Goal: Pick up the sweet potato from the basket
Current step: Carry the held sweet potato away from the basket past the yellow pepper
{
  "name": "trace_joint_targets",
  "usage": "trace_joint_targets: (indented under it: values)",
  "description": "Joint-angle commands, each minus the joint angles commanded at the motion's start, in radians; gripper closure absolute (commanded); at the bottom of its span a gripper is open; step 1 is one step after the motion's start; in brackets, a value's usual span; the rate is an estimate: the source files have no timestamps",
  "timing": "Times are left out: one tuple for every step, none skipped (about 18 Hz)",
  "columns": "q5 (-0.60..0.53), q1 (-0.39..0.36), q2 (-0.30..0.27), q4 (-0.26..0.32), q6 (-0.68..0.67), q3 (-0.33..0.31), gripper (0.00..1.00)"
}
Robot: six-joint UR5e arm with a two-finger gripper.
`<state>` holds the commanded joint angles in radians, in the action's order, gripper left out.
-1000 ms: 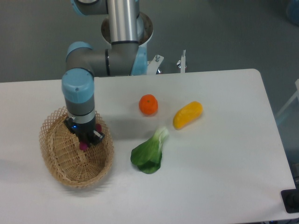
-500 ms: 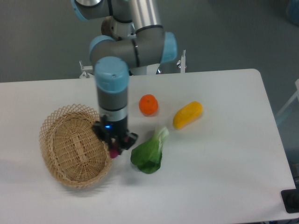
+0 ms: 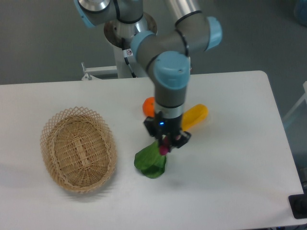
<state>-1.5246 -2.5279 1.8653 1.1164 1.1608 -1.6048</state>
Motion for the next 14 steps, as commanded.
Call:
trace_joint_targets:
  values:
    - [-0.006, -0.012, 0.008, 0.031, 0.04, 0.026, 1.0]
    - [-0.006, -0.026, 0.012, 0.052, 0.075, 0.048, 1.0]
    - [-0.005, -0.038, 0.021, 0.062, 0.104, 0.063, 1.0]
    - [-0.006, -0.046, 0.034, 0.062, 0.135, 0.077, 1.0]
    - [-0.006, -0.057, 0.046, 0.062, 0.161, 0.091, 1.0]
    - [-0.006, -0.064, 0.058, 0.06, 0.183, 0.101, 1.0]
    - [-0.006, -0.077, 0.072, 0.059, 0.198, 0.114, 0.99]
    - [-0.006, -0.091, 0.09, 0.059, 0.22, 0.129, 0.98]
    - [-0.006, -0.104, 0.11, 0.054, 0.256, 0.147, 0.97]
    - [-0.006, -0.112, 0.135, 0.051, 0.292, 0.169, 0.97]
    - [-0.006, -0.123, 0.153, 0.053, 0.307, 0.193, 0.96]
    - [-0.005, -0.133, 0.167, 0.051, 0.312, 0.209, 0.96]
    - [-0.005, -0.14, 0.176, 0.049, 0.318, 0.216, 0.95]
    - [-0.006, -0.143, 0.183, 0.048, 0.329, 0.217, 0.94]
